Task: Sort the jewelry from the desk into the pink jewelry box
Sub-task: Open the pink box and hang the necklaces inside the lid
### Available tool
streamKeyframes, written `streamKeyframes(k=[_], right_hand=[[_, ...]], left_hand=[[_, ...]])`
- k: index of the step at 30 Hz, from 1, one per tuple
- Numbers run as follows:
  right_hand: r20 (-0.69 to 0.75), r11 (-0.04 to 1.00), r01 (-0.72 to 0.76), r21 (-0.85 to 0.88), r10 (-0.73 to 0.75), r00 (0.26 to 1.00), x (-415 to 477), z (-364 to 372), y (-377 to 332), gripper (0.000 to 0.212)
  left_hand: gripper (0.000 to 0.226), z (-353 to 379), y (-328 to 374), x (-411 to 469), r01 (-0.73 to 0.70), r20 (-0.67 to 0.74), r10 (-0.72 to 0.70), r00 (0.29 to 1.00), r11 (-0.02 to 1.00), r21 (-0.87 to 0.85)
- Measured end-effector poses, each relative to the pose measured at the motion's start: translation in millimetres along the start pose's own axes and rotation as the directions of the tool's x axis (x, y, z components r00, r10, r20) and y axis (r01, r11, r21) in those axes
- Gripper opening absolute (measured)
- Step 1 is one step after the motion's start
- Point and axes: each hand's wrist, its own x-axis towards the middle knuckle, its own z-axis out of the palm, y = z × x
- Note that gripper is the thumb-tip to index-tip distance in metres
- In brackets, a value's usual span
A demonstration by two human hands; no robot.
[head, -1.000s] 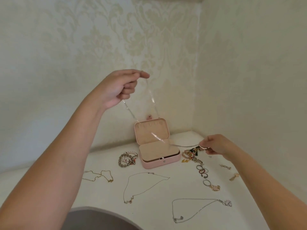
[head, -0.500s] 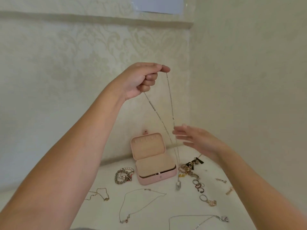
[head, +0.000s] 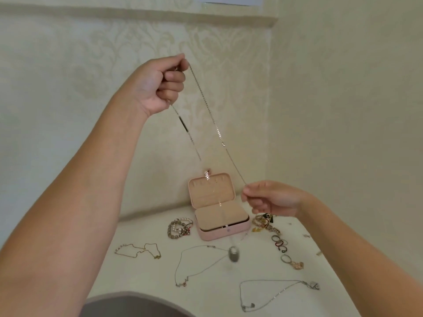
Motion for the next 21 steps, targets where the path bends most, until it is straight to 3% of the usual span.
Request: streamKeyframes(k=[5, 9, 14, 21], right_hand=[[0.047, 0.999, -0.052, 0.015, 0.051, 0.998, 2, -7, 21, 0.016], [0.054, 0.998, 0.057, 0.018, -0.057, 0.997, 4, -8, -7, 0.012], [0.012, 0.982, 0.187, -0.017, -0.186, 0.982, 5, -7, -56, 0.003], [-0.076, 0.978, 0.208, 0.004, -0.207, 0.975, -9, -9, -68, 0.020]], left_hand=[[0.025, 3, 0, -1, 0.004, 0.024, -0.004, 1.000, 1.000, 0.005], [0.024, 16, -3, 6, -0.007, 0.057, 0.004, 0.998, 0.999, 0.048], [0.016, 25, -3, 13, -0.026, 0.040, 0.027, 0.999, 1.000, -0.017], [0.016, 4, -6, 12, -0.071, -0.055, 0.062, 0.997, 0.983, -0.170]])
